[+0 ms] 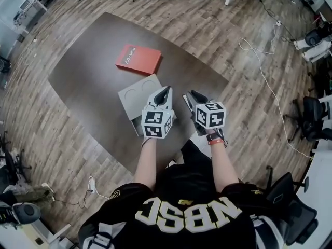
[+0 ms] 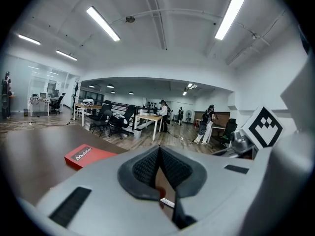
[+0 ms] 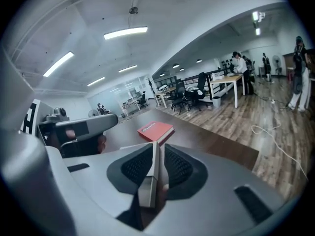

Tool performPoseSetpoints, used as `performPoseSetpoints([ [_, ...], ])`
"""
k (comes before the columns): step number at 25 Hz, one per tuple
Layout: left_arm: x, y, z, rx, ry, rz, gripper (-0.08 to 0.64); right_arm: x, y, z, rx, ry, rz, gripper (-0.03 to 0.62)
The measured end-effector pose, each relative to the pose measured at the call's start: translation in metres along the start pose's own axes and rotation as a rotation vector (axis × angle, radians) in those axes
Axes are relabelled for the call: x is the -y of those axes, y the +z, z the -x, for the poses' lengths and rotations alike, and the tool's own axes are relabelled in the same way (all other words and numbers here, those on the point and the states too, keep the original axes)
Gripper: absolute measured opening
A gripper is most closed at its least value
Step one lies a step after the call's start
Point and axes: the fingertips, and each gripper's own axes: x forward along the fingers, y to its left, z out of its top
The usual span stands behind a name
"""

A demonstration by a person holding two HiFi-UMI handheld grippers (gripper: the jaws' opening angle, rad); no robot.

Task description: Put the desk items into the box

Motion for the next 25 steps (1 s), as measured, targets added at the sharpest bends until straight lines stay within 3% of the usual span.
performPoseSetpoints([
  [14,-0.004,-0.043,-0.028,-0.102,-0.029,0.056,0.012,0.042,-0.073,-0.042,-0.170,-0.042,-0.069,0.138],
  [25,-0.006,-0.070,-0.043,-0.170,-0.040,0.055,0.011,0.062,-0.136,-0.073,-0.343,-0.047,-0.021,0.178],
])
